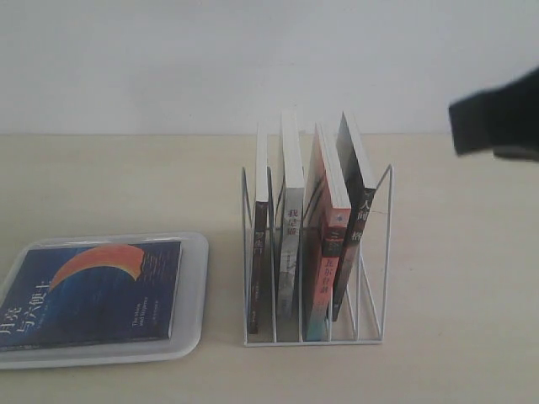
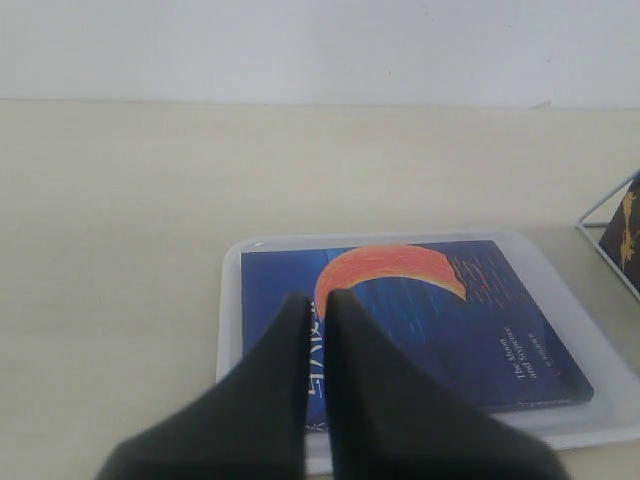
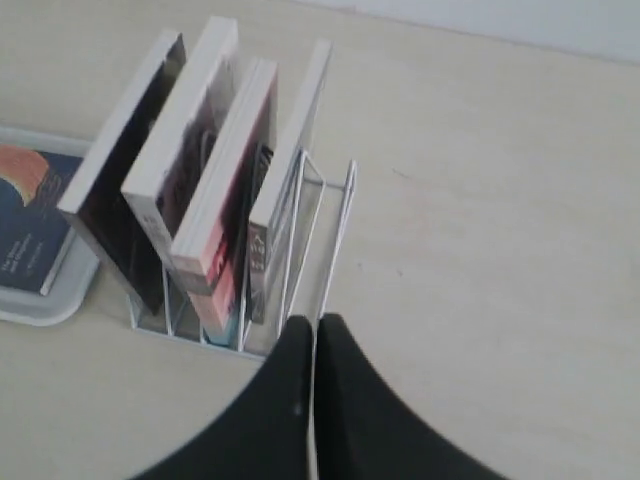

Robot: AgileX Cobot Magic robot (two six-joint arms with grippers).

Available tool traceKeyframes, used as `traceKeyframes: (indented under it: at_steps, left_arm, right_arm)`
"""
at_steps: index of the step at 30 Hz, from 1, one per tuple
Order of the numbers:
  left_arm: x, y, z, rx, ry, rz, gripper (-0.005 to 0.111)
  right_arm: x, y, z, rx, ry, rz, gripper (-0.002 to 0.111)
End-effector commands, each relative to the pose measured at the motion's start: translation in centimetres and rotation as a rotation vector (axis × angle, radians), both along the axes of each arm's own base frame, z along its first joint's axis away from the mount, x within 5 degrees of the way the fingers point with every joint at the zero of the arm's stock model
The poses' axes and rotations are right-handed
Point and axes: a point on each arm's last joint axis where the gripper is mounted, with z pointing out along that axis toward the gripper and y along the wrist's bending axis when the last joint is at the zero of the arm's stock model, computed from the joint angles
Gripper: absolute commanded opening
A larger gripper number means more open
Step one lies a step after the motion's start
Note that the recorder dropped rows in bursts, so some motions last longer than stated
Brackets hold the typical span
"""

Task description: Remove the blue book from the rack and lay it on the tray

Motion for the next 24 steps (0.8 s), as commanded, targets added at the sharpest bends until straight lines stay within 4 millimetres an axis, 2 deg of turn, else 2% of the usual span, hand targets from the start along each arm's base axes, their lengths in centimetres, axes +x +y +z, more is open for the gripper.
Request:
traceKeyframes:
  at_steps: [1,6,20,22,24]
  left_arm:
    - [0.0,0.0,0.0,0.001,-0.008,0.001,0.005]
    - [0.0,0.0,0.0,0.001,-0.008,0.001,0.005]
    - [0.0,0.0,0.0,0.001,-0.008,0.001,0.005]
    - [0.0,0.0,0.0,0.001,-0.008,0.001,0.005]
    - [0.0,0.0,0.0,0.001,-0.008,0.001,0.005]
  right_arm:
    - [-0.1,0.0,-3.5,0.009,0.062,-0.065,0.000]
    - [-0.2,-0.2,-5.2,-0.035,0.093,-0.074,0.000]
    - [-0.3,-0.3,-5.0,0.002,0.083,-0.064,0.000]
    - [-0.2,0.1,-5.5,0.049,0.045,-0.019,0.000]
    - [-0.3,0.4,-7.0,0.113,0.009,0.066,0.000]
